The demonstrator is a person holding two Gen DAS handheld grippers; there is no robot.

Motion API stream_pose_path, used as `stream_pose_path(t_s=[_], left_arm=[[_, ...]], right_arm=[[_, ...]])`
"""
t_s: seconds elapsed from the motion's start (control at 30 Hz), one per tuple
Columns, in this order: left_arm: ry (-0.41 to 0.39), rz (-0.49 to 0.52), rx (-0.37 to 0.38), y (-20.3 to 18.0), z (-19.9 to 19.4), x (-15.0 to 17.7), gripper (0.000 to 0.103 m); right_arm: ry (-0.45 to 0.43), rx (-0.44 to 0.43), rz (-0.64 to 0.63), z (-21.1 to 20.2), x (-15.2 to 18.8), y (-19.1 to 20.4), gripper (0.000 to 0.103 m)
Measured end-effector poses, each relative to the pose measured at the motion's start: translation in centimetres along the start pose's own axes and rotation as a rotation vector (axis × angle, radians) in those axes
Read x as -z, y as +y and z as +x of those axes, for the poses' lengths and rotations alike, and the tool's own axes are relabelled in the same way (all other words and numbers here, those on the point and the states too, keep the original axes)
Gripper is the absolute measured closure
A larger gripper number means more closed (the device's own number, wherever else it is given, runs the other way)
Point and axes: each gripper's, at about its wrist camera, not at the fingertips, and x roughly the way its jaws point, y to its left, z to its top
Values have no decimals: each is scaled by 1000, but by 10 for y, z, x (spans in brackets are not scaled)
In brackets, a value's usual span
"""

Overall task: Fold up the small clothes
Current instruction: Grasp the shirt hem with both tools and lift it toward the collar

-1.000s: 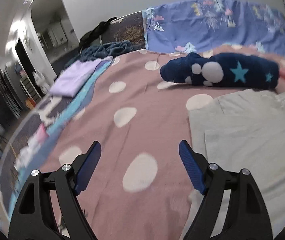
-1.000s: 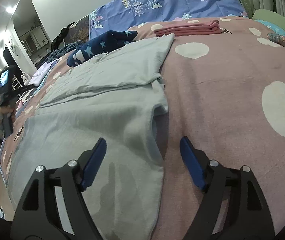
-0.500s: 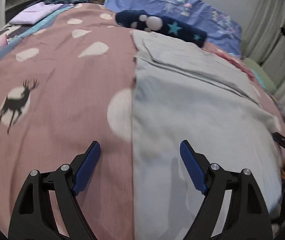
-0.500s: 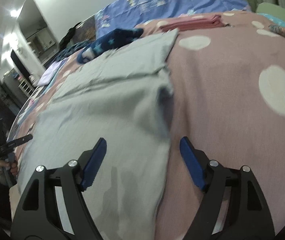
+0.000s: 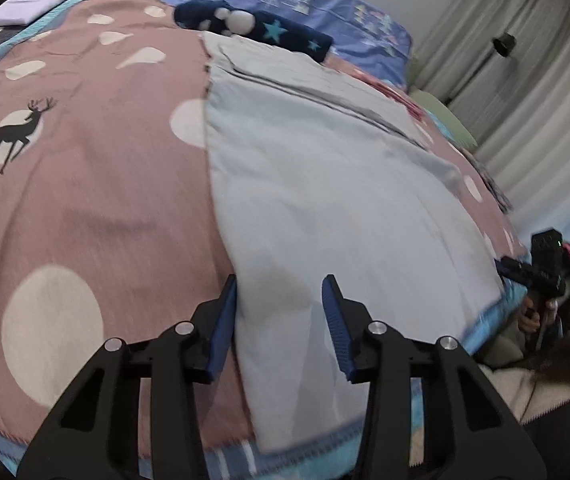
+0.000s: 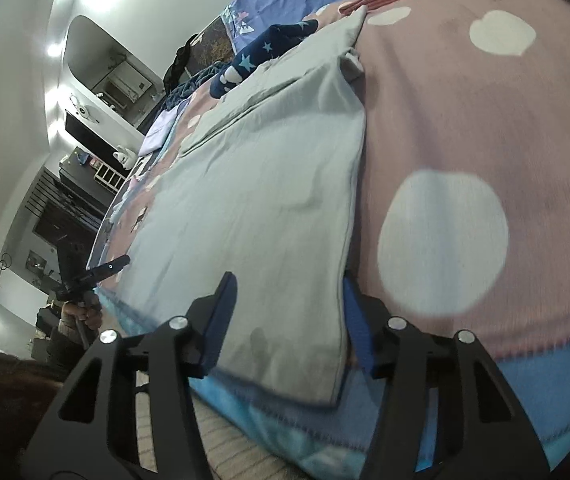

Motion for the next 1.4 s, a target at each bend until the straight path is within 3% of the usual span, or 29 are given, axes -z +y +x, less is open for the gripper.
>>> stream_pose_path(t_s=[0.2,0.47,0.53,0.57,0.6,0.63,0.7,0.8,0.93,1.0,1.1,1.27,1.4], left_arm=[[-19,-58,125,11,6,0,52],[-10,-22,148,-5,0,17,49],[-28,-36,140,-4,3,16,65],[-35,-42,116,-3,5,13,97],[-50,-61,65,-2,6,7,102],[-80,-77,65,-2,4,2,102],[-161,-77,85,-9,-9,-13,102],[-264,-39,133,-26,-34,-39,102],[-441,46,183,-62,-81,-81,102],[-501,75,186,-77,-100,-88,102],[-560,90,195,-89,-123,-80,102],[-593,2,267,-79,-142,-33,102],[-571,-6,221,-90,-144,-1,102]], right_arm=[[-9,-35,21,15,-9,6,45],[21,-61,14,17,-3,14,50],[20,-72,22,18,-1,11,58],[21,-75,37,21,-2,9,71],[21,-81,69,24,-5,6,79],[16,-86,94,25,-8,5,93],[-30,-105,138,20,-16,3,96],[-167,-166,124,-9,-46,16,96],[-326,-259,1,-57,-84,59,97],[-412,-264,-81,-87,-91,84,97],[-468,-244,-148,-114,-82,103,97],[-509,-246,-153,-151,-37,99,97],[-483,-178,-213,-162,-11,106,97]])
